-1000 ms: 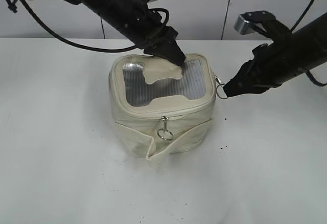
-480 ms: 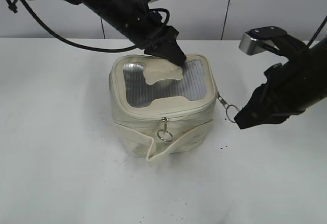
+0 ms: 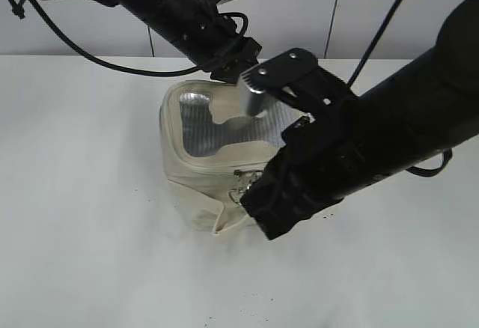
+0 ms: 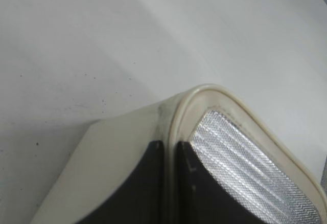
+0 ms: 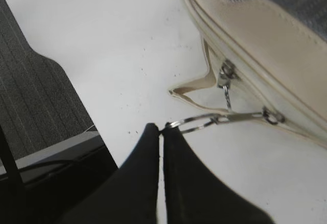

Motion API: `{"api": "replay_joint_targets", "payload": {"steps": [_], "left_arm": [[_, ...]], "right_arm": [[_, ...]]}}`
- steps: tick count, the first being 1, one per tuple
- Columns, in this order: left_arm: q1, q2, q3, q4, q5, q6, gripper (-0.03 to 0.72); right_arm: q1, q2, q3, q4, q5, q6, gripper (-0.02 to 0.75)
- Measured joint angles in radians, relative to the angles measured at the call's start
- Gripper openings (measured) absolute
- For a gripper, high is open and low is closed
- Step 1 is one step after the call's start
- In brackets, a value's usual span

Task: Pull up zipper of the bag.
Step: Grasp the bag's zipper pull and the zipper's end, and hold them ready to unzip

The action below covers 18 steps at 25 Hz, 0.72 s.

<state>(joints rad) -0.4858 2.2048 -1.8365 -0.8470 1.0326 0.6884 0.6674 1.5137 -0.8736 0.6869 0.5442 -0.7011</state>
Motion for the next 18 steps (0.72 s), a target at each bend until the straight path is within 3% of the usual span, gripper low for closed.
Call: {"api": "replay_joint_targets", "payload": {"steps": [3,11,14,18], "left_arm": [[0.0,0.0,0.0,-0.002,0.013,0.0,0.042],[-0.002,0.0,0.0,-0.005,0.023,0.0,0.042],[-0.002,0.0,0.0,-0.005,0.029,0.0,0.043],[-0.002,-0.013,0.0,0.003,0.031,-0.001,0.119]], "right_arm": [[0.057,0.017,-0.011,0.018,-0.052,0.001,-0.015],[0.067,0.043,-0.018,0.055,-0.094,0.038,0.011],[0.065,0.041,-0.018,0.068,-0.127,0.085,0.146],[0.021,0.026,-0.022,0.071,-0.169,0.166,0.433]]}}
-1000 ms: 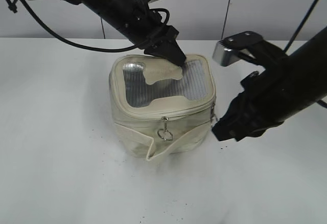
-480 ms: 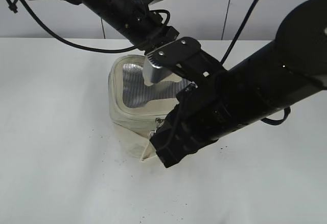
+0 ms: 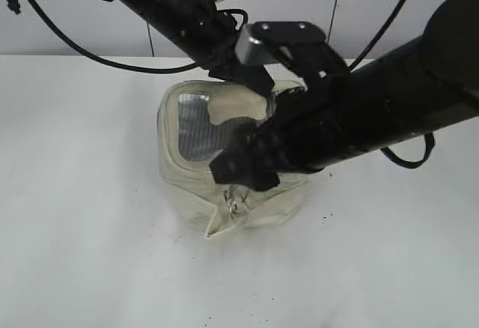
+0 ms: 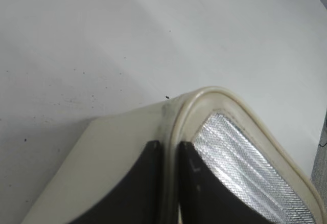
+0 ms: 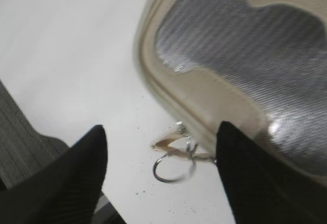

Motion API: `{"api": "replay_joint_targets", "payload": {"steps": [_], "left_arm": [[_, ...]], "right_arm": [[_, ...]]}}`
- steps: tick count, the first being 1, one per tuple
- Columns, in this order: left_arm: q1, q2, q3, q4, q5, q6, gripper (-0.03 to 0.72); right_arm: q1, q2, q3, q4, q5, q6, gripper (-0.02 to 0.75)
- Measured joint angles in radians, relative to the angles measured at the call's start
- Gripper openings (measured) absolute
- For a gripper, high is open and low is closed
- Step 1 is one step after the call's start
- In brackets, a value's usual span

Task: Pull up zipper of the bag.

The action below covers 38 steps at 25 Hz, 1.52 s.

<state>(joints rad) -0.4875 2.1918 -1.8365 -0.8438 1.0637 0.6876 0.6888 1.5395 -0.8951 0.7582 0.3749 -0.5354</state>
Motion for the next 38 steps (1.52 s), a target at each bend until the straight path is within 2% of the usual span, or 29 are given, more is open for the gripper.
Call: {"api": "replay_joint_targets", "payload": {"steps": [2,4,6,9,11,14,19,22,25,30,33,38], "left_arm": [[0.0,-0.02,0.0,0.013,0.002,-0.001,0.195],[0.0,-0.044,0.0,0.037,0.006,-0.003,0.26],[0.0,-0.077,0.0,0.075,0.015,-0.01,0.298],[0.0,-0.132,0.0,0.15,0.032,-0.06,0.313],[0.0,-0.171,0.0,0.235,0.037,-0.125,0.316],[0.0,-0.235,0.0,0.402,0.045,-0.263,0.316],[0.001,-0.343,0.0,0.712,0.109,-0.472,0.316],[0.003,-0.405,0.0,0.878,0.148,-0.571,0.316],[0.013,-0.474,0.019,0.984,0.15,-0.641,0.316],[0.016,-0.663,0.177,1.008,0.15,-0.695,0.316],[0.016,-0.811,0.361,0.991,0.151,-0.725,0.316],[0.016,-1.101,0.713,0.895,0.148,-0.737,0.316]], "right_arm": [[-0.045,-0.007,-0.004,0.0,-0.003,0.035,0.552],[-0.101,-0.02,-0.007,0.001,-0.001,0.055,0.604],[-0.17,-0.032,-0.007,-0.007,0.017,0.068,0.617],[-0.263,-0.051,-0.009,-0.072,0.068,0.106,0.619],[-0.325,-0.065,-0.009,-0.164,0.113,0.17,0.619],[-0.397,-0.096,-0.009,-0.36,0.197,0.311,0.617],[-0.436,-0.178,-0.009,-0.689,0.359,0.556,0.61],[-0.436,-0.243,-0.009,-0.801,0.468,0.631,0.594],[-0.436,-0.325,-0.006,-0.836,0.558,0.647,0.591],[-0.436,-0.508,0.066,-0.836,0.643,0.652,0.587],[-0.436,-0.642,0.139,-0.836,0.675,0.653,0.587],[-0.436,-0.912,0.28,-0.832,0.685,0.653,0.587]]}}
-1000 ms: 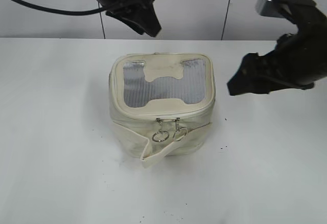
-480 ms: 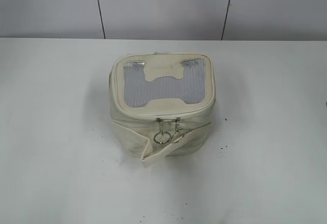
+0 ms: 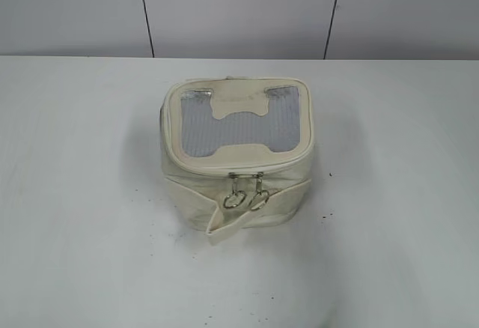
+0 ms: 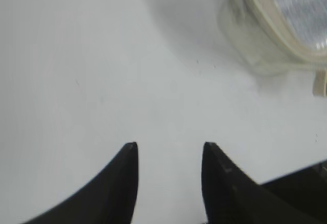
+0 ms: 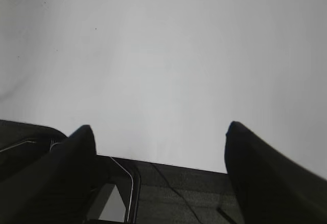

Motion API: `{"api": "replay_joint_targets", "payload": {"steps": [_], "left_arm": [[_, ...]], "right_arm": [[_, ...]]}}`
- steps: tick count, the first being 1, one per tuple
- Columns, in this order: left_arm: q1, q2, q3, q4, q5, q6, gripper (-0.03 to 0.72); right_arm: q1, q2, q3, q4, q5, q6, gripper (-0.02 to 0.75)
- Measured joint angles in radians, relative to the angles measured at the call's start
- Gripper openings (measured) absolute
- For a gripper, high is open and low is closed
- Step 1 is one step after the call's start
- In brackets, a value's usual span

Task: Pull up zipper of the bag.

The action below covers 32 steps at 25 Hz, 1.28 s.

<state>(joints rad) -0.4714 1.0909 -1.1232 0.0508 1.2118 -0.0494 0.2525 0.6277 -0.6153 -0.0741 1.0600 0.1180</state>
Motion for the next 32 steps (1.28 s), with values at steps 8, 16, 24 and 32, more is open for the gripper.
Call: {"api": "replay_joint_targets", "payload": {"steps": [8,16,24,32], "left_arm": [[0.0,-0.529,0.438,-0.051,-0.096,-0.001,0.316],[0.0,-0.986,0.56,-0.051,-0.098,-0.001,0.316],[0.0,-1.058,0.59,-0.059,-0.141,-0.001,0.316],[0.0,-1.033,0.59,-0.059,-0.149,-0.001,0.304]], "right_arm": [[0.0,-0.405,0.111,0.007,0.0,-0.001,0.575],[0.0,-0.597,0.112,0.007,-0.002,-0.01,0.573],[0.0,-0.601,0.112,0.011,-0.005,-0.01,0.573],[0.0,-0.603,0.114,0.015,-0.006,-0.011,0.573]]}}
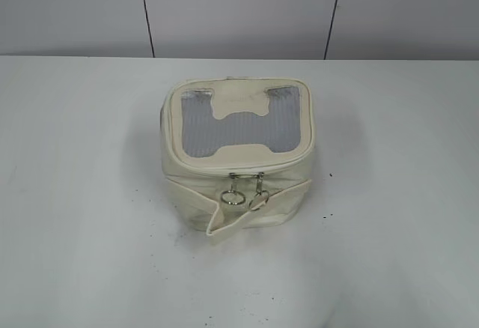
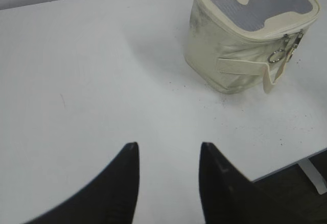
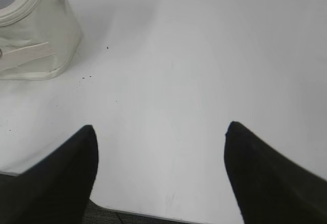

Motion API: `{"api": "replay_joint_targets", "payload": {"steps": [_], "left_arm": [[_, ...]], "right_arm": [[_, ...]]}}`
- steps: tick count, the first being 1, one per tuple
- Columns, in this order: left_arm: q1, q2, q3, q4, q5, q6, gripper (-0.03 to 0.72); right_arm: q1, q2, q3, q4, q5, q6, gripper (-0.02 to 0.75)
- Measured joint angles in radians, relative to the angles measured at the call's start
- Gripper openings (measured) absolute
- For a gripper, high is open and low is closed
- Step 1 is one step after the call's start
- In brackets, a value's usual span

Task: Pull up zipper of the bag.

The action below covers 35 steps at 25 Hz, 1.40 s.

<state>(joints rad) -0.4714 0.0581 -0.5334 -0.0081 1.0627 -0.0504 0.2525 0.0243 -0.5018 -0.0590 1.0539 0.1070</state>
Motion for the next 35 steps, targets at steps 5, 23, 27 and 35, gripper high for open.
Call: {"api": "replay_joint_targets", "payload": {"steps": [5,23,27,35], "left_arm": [[0.0,0.002,0.0,0.0,0.0,0.0,0.284],[0.404,-0.014,0.0,0.0,0.0,0.0,0.244],[0.405,-0.063,0.0,0.0,0.0,0.0,0.244],[0.405,-0.064,0.0,-0.001,-0.002,0.0,0.244]], "right_arm": [[0.0,0.0,0.0,0.0,0.0,0.0,0.573],[-0.203,-0.001,0.0,0.0,0.0,0.0,0.573],[-0.219,-0.019,0.0,0.001,-0.001,0.0,0.573],[-0.219,-0.032,0.002,0.004,-0.001,0.0,0.573]]}}
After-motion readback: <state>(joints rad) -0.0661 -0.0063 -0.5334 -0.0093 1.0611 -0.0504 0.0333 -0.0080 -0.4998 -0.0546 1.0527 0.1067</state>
